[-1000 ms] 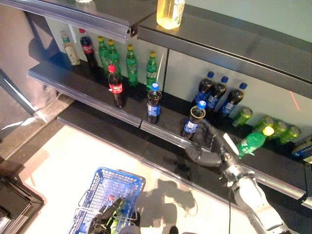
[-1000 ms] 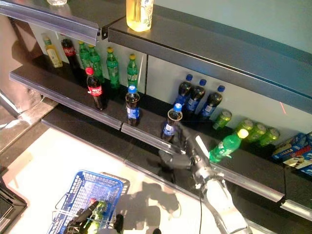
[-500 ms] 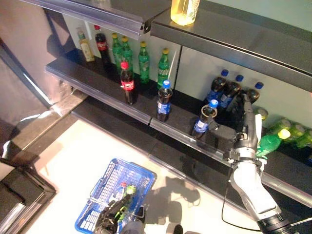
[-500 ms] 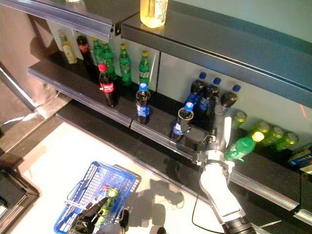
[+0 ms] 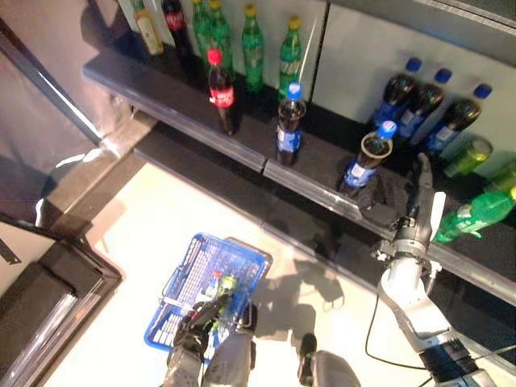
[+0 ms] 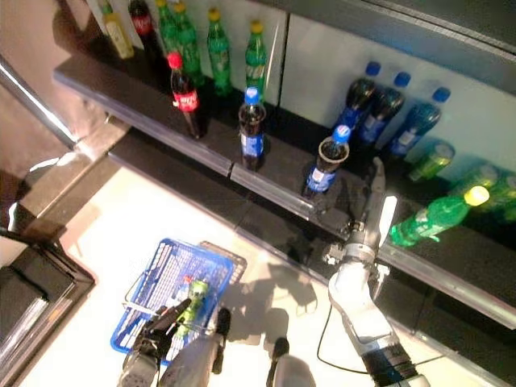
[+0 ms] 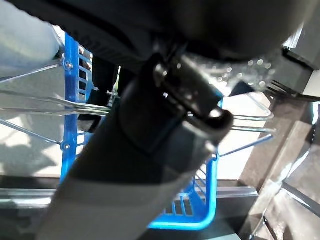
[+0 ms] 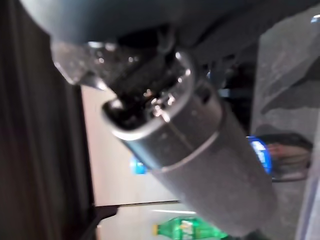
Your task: Pick up the drink and place into the basket.
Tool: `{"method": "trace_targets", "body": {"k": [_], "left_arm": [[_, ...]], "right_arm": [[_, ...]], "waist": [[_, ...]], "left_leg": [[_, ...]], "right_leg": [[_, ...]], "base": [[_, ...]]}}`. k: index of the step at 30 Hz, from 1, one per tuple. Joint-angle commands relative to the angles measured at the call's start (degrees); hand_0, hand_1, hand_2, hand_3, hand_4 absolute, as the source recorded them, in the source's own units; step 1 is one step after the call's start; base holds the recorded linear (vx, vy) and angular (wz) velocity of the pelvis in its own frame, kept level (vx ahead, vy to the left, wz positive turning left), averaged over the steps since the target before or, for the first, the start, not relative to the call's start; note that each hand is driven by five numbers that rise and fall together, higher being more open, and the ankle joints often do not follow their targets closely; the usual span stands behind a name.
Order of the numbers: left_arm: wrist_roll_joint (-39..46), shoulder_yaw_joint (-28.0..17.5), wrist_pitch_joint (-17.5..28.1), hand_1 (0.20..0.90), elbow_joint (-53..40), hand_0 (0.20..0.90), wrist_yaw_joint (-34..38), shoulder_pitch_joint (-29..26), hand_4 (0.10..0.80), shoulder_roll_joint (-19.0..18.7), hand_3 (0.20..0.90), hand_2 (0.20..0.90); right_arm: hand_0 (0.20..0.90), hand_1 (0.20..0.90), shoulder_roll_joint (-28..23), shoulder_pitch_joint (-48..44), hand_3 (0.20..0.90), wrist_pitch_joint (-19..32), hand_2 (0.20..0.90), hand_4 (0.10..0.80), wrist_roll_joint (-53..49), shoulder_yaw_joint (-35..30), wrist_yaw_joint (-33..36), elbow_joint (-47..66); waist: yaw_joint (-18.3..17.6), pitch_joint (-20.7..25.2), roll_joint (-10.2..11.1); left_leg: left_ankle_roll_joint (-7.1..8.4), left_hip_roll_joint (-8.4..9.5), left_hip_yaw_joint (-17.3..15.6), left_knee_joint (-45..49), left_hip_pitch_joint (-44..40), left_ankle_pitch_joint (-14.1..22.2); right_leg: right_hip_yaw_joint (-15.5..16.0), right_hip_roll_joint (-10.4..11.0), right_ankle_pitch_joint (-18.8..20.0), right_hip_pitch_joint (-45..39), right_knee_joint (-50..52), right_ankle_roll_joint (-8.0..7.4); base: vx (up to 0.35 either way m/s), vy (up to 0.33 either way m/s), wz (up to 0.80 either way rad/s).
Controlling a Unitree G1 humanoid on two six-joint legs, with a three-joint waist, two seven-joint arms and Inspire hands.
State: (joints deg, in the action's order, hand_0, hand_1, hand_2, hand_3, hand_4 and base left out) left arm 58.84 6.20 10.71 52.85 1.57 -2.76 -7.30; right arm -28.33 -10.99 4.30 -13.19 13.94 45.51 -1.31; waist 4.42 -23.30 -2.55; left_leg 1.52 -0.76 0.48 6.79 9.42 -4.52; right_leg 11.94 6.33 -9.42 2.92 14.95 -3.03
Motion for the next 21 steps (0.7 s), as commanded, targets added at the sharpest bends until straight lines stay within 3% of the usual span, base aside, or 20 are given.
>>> {"method": "trace_targets", "body": {"k": [1,13,21], "left_arm": [[-1.56,4.82,4.79,0.300,-3.21,0.300,-2.93,6.56,0.100,-3.90,0.200,0.300],[-0.67,8.32,6.48,0.300,-5.48,0.300,-3.24,2.39,0.100,-5.10,0.200,0.300],[-0.45,8.20,6.45,0.300,-6.12,0.300,-2.91,1.82,0.100,-5.50,0.200,0.300]], "right_arm": [[0.900,0.900,-0.24,-7.45,0.900,5.08,0.900,0.800,3.02,-1.03,4.71,5.35],[0.900,0.900,0.18,-18.75,0.900,5.28,0.900,0.800,1.85,-1.68,9.84,0.83],[0.900,0.900,-0.70,-23.71,0.900,3.86,0.900,0.800,-2.12,-3.50,11.23,-2.42]], "waist": [[0.68,0.42,-0.13],[1.41,-5.85,-0.99],[1.86,-6.50,-1.31]], "left_leg": [[2.46,-1.20,0.76,8.45,3.54,4.76],[1.18,0.14,1.28,10.72,8.88,4.69],[0.76,0.46,1.26,12.31,11.57,5.17]], "right_leg": [[0.19,2.63,3.78,4.41,2.96,-0.28],[0.10,2.43,4.12,10.62,6.02,0.22],[0.43,2.09,3.54,13.74,8.05,0.87]], "base": [[-0.064,0.013,-0.01],[-0.045,-0.004,-0.02],[0.000,0.006,-0.01]]}}
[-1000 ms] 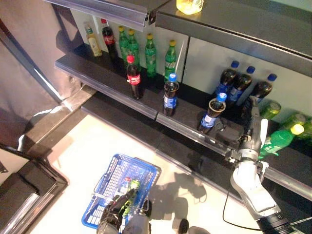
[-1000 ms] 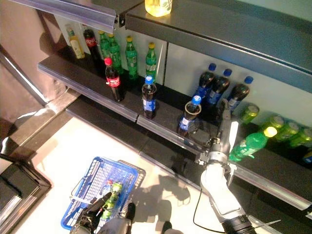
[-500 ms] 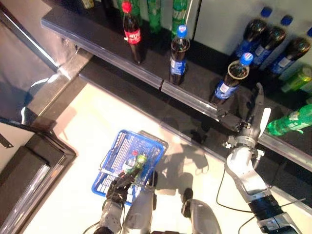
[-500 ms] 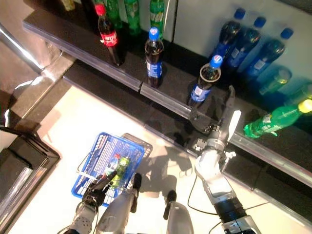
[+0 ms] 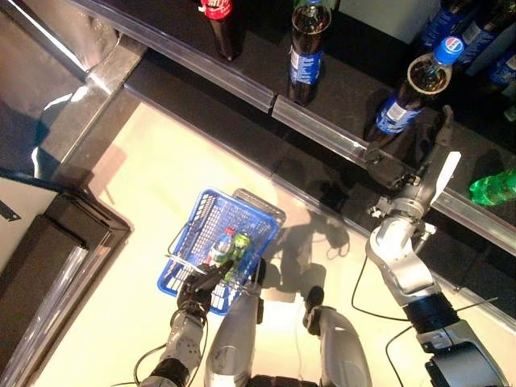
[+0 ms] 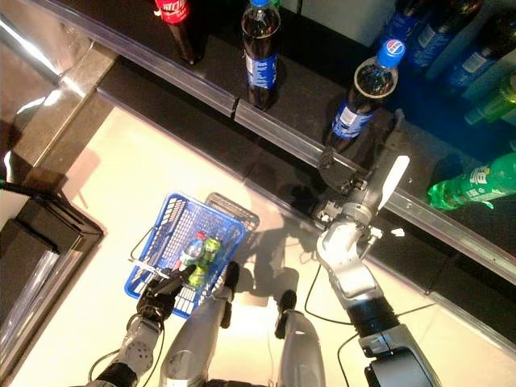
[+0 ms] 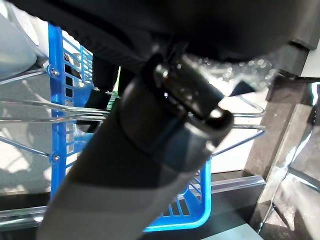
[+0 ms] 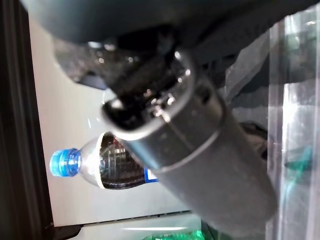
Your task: Pick up the drink and place into the basket.
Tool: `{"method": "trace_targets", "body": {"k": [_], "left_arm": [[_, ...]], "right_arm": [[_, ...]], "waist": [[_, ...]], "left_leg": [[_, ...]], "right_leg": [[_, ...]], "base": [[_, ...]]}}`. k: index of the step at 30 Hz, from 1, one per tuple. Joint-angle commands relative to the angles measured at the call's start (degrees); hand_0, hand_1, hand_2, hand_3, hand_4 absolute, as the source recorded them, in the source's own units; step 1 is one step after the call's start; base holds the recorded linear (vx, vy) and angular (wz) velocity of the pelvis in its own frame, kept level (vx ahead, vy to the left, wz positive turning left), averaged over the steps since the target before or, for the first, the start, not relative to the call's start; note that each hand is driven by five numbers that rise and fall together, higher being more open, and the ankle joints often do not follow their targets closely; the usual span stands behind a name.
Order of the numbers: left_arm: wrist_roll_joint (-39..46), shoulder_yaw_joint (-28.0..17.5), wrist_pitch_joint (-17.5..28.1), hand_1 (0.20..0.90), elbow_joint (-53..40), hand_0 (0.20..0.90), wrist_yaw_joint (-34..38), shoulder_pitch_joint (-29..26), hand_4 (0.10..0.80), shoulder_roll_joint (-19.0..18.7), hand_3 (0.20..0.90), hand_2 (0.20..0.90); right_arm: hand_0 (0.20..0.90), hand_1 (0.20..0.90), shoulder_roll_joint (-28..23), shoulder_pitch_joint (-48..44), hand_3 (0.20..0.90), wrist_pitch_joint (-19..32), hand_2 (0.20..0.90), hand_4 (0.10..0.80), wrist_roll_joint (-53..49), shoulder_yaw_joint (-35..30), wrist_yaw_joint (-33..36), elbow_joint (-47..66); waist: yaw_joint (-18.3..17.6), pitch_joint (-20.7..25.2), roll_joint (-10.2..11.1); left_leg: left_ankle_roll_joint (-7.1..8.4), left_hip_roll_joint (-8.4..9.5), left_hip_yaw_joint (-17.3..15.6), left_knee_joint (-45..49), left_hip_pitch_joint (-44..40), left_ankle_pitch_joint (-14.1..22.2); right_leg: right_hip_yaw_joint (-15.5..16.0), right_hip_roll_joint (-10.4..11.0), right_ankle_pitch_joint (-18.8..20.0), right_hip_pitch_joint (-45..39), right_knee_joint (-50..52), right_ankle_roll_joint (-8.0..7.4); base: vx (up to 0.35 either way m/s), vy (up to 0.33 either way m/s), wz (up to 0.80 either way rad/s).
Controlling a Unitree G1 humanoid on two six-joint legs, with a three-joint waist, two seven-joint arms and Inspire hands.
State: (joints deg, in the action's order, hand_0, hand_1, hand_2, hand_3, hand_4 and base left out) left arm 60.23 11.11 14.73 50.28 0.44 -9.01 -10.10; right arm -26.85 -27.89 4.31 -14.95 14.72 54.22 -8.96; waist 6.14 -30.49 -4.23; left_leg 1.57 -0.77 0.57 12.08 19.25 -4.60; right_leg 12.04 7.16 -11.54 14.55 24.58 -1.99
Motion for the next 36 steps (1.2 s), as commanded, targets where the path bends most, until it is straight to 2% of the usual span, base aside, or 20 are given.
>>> {"method": "trace_targets", "body": {"k": [1,15,30,31,32,36], "left_arm": [[-1.78,3.31,2.41,0.300,-3.50,0.300,-1.84,8.13,0.100,-2.74,0.200,0.300],[-1.85,4.90,1.23,0.300,-4.43,0.300,-1.41,6.75,0.100,-3.29,0.200,0.300],[-0.62,5.78,0.00,0.300,-5.66,0.300,-0.52,6.20,0.100,-4.50,0.200,0.300],[-0.54,5.82,-0.17,0.300,-5.83,0.300,-0.47,6.25,0.100,-4.66,0.200,0.300],[-0.55,5.89,-0.24,0.300,-6.00,0.300,-0.41,6.33,0.100,-4.78,0.200,0.300],[-0.56,5.90,-0.66,0.300,-6.47,0.300,-0.39,6.48,0.100,-5.50,0.200,0.300]], "right_arm": [[0.900,0.900,-2.27,-7.08,0.900,3.92,0.900,0.800,-0.78,-4.33,2.34,5.00],[0.900,0.900,-6.24,-19.48,0.900,1.86,0.900,0.800,-5.44,-5.53,1.16,-1.73],[0.900,0.900,-9.16,-26.61,0.900,5.48,0.900,0.800,-14.93,-6.45,-2.43,-10.86],[0.526,0.526,-9.59,-27.23,0.464,5.48,0.526,0.364,-15.47,-6.47,-2.47,-11.69],[0.300,0.300,-9.84,-27.69,0.200,5.62,0.300,0.100,-15.81,-6.44,-2.36,-12.30],[0.300,0.300,-10.78,-29.53,0.200,6.57,0.300,0.100,-16.29,-6.28,-1.36,-15.15]], "waist": [[0.22,0.70,0.38],[2.26,0.70,-0.13],[3.69,0.70,-0.29],[3.84,0.70,-0.32],[3.99,0.70,-0.33],[4.52,0.70,-0.32]], "left_leg": [[0.69,0.53,1.14,7.38,1.86,5.59],[-0.36,1.77,1.59,8.08,5.61,5.71],[-1.37,2.75,1.57,9.13,7.72,6.47],[-1.43,2.79,1.54,9.15,7.85,6.48],[-1.46,2.81,1.56,9.16,7.94,6.49],[-1.69,2.95,1.57,9.52,8.36,6.73]], "right_leg": [[0.26,1.31,5.34,2.26,-1.22,-0.14],[0.43,1.62,4.89,7.24,1.55,0.02],[0.84,2.29,4.46,10.05,3.84,-0.17],[0.90,2.34,4.43,10.24,4.02,-0.21],[0.97,2.39,4.42,10.34,4.10,-0.25],[1.14,2.52,4.28,10.95,4.85,-0.39]], "base": [[0.031,0.019,0.01],[0.028,0.018,0.03],[0.018,0.023,0.03],[0.005,0.018,0.05],[0.000,0.000,0.00],[0.001,0.002,0.04]]}}
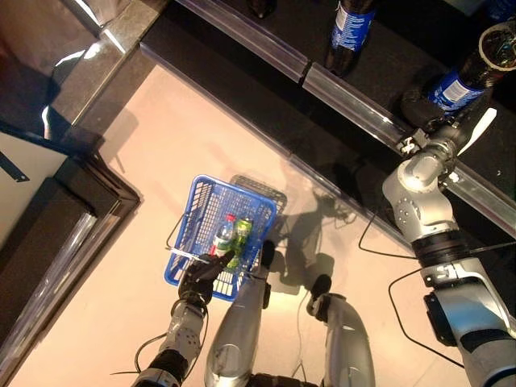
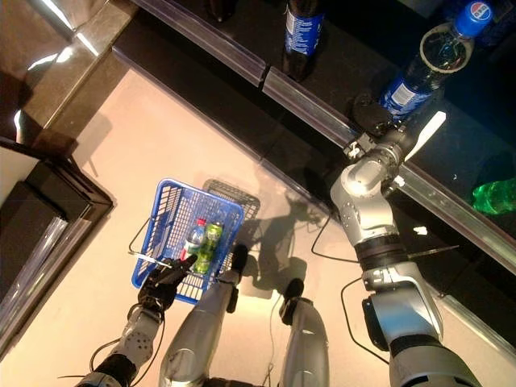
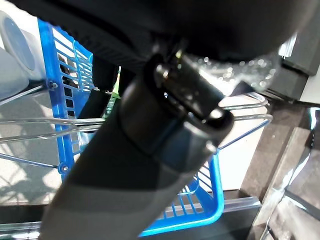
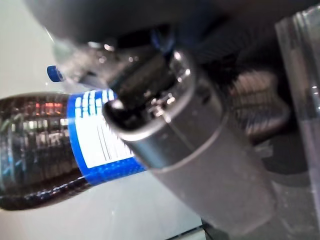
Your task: Pick up the drink and place into the basket.
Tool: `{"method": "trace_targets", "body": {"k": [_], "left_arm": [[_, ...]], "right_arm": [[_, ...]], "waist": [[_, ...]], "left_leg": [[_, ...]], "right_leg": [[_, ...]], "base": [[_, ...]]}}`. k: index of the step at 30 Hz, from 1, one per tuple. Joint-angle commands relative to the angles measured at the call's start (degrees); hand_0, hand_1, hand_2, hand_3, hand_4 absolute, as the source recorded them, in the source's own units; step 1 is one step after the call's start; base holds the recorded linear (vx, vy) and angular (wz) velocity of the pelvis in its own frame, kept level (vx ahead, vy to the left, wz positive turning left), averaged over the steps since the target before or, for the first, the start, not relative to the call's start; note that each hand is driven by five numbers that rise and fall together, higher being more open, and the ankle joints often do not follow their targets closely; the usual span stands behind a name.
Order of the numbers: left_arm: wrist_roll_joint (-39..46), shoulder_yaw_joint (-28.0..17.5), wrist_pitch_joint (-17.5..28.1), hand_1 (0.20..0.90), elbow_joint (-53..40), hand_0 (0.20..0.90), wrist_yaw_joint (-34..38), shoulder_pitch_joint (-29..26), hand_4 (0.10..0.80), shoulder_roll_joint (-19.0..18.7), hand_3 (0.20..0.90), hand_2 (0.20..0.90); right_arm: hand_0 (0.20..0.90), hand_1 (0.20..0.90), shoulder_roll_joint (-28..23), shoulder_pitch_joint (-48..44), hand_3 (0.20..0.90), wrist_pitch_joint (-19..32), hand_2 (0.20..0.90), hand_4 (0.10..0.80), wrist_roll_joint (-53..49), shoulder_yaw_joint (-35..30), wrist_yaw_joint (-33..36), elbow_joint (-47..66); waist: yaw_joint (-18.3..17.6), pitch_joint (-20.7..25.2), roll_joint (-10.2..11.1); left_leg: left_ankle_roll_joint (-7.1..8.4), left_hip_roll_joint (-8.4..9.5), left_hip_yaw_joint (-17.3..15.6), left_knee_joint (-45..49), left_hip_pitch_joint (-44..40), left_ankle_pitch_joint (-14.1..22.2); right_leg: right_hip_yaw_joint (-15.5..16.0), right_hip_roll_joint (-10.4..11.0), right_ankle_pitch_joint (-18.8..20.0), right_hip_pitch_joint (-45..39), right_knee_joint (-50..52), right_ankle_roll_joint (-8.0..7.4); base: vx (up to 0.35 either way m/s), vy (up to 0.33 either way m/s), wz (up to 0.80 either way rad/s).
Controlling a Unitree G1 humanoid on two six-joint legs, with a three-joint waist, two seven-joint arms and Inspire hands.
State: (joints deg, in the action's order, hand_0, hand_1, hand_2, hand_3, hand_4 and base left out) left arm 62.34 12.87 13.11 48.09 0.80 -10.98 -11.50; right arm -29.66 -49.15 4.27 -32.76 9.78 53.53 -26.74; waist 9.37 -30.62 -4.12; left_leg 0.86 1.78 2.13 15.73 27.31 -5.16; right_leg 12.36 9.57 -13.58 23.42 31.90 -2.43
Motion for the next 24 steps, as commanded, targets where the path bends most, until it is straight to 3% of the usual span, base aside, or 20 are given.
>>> {"method": "trace_targets", "body": {"k": [1,15,24], "left_arm": [[-2.72,4.09,0.86,0.300,-4.27,0.300,-0.82,8.40,0.100,-4.30,0.200,0.300],[-0.75,3.42,3.30,0.300,-5.37,0.300,-2.04,8.06,0.100,-4.89,0.200,0.300],[-1.71,1.78,6.42,0.300,-11.16,0.300,-3.25,9.07,0.100,-5.55,0.200,0.300]], "right_arm": [[0.300,0.300,-8.30,-8.69,0.200,6.71,0.300,0.100,1.19,-1.45,-0.46,2.03],[0.300,0.300,-10.03,-8.50,0.200,9.87,0.300,0.100,-0.81,-2.41,-1.66,-0.01],[0.300,0.300,-7.64,-0.68,0.200,7.97,0.300,0.100,7.20,-5.66,-5.37,17.83]], "waist": [[1.36,0.83,-0.40],[0.92,0.83,0.02],[-0.44,0.83,0.77]], "left_leg": [[-1.06,0.46,-0.05,5.98,0.37,7.41],[-1.15,0.30,-0.65,6.39,-0.57,8.05],[-0.52,-0.44,-0.47,6.68,-4.16,8.53]], "right_leg": [[0.85,0.12,6.27,2.18,-2.33,0.01],[0.69,-0.11,5.77,1.51,-1.85,0.04],[1.26,-1.06,3.75,-1.75,-0.08,1.21]], "base": [[0.001,0.007,0.10],[-0.004,0.000,0.00],[-0.043,-0.036,0.00]]}}
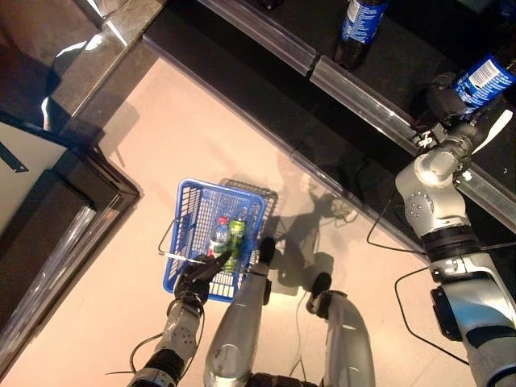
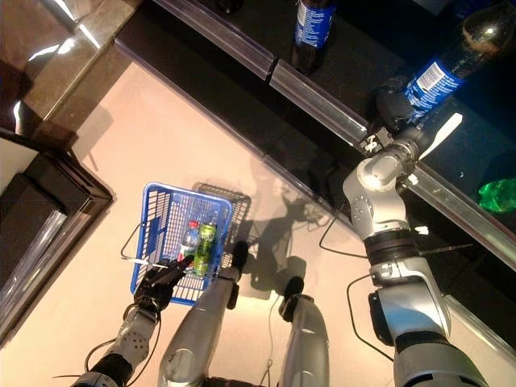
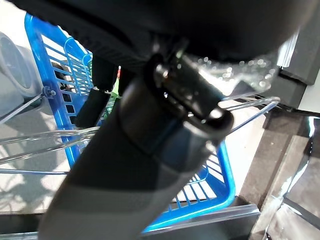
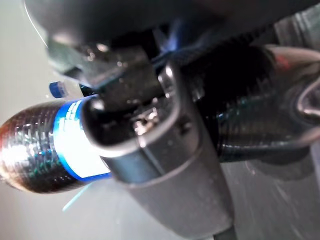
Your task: Pick up the drink and place into the basket.
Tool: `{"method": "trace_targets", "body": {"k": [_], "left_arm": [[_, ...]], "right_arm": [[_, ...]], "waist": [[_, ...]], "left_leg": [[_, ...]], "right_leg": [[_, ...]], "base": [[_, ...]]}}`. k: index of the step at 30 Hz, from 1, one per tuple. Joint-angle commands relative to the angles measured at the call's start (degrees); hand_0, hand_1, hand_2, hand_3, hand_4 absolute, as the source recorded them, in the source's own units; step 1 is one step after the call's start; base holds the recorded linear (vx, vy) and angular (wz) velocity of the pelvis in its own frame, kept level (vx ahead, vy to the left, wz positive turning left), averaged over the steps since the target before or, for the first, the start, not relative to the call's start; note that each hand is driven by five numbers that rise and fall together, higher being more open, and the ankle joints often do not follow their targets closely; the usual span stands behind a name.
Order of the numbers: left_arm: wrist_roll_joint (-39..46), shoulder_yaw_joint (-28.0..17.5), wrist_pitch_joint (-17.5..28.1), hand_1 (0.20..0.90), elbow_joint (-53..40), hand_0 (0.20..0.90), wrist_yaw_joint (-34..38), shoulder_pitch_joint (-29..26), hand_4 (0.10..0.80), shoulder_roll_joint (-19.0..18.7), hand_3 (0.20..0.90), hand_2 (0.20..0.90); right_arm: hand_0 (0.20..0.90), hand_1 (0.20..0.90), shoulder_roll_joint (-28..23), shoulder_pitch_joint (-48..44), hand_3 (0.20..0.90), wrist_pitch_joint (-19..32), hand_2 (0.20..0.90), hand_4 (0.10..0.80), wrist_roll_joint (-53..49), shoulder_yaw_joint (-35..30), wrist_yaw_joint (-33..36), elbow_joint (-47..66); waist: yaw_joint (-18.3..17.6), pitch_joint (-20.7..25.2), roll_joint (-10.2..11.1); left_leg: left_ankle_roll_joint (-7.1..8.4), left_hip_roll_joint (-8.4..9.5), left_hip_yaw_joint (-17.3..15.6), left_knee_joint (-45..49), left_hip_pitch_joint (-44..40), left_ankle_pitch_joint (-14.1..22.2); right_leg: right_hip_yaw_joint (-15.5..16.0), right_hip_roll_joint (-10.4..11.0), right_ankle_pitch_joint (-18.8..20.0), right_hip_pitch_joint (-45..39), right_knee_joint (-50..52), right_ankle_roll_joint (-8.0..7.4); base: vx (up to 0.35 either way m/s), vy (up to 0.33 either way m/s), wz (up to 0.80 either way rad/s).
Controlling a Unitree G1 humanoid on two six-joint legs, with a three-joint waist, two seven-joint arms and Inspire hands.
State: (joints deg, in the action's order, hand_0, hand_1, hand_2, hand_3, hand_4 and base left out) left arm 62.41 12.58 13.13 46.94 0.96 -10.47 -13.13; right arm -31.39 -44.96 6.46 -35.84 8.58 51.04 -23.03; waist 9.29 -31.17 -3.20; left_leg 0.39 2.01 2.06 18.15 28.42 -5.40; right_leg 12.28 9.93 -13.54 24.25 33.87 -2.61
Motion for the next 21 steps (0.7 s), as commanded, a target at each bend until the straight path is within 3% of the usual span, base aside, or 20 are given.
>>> {"method": "trace_targets", "body": {"k": [1,9,13,21], "left_arm": [[-1.63,1.50,6.85,0.300,-10.28,0.300,-3.87,8.54,0.100,-3.85,0.200,0.300],[-1.09,-1.58,8.62,0.300,-13.28,0.300,-7.05,9.74,0.100,-3.42,0.200,0.300],[-1.46,-2.18,8.64,0.300,-15.70,0.300,-7.88,10.50,0.100,-3.08,0.200,0.300],[-1.55,-2.27,7.07,0.300,-24.42,0.300,-8.52,12.01,0.100,-3.78,0.200,0.300]], "right_arm": [[0.300,0.300,-5.21,-3.55,0.200,5.56,0.300,0.100,11.88,-4.71,-4.31,16.91],[0.300,0.300,-1.54,4.45,0.200,4.66,0.300,0.100,16.17,-3.46,-16.71,31.45],[0.300,0.300,-0.07,8.01,0.200,3.43,0.300,0.100,13.41,-0.85,-24.31,37.20],[0.300,0.300,5.35,13.58,0.200,1.38,0.300,0.100,8.26,5.99,-32.71,43.58]], "waist": [[-0.74,1.37,-0.08],[-2.47,2.43,0.55],[-2.76,4.33,1.10],[-1.98,7.76,1.59]], "left_leg": [[0.13,-0.85,-0.43,3.96,-6.12,8.64],[1.50,-2.06,-0.84,0.96,-12.01,7.27],[2.12,-2.62,-1.19,-0.74,-14.64,6.82],[2.87,-3.26,-0.83,-3.51,-17.74,5.17]], "right_leg": [[1.28,-1.59,3.55,-3.27,-2.12,1.49],[0.81,-3.12,3.43,-9.30,-5.09,2.17],[0.61,-3.74,3.10,-12.35,-6.76,2.40],[0.86,-4.90,3.48,-17.12,-10.19,2.71]], "base": [[-0.040,-0.024,-0.01],[-0.040,-0.032,-0.04],[-0.004,-0.032,-0.06],[0.005,-0.013,0.00]]}}
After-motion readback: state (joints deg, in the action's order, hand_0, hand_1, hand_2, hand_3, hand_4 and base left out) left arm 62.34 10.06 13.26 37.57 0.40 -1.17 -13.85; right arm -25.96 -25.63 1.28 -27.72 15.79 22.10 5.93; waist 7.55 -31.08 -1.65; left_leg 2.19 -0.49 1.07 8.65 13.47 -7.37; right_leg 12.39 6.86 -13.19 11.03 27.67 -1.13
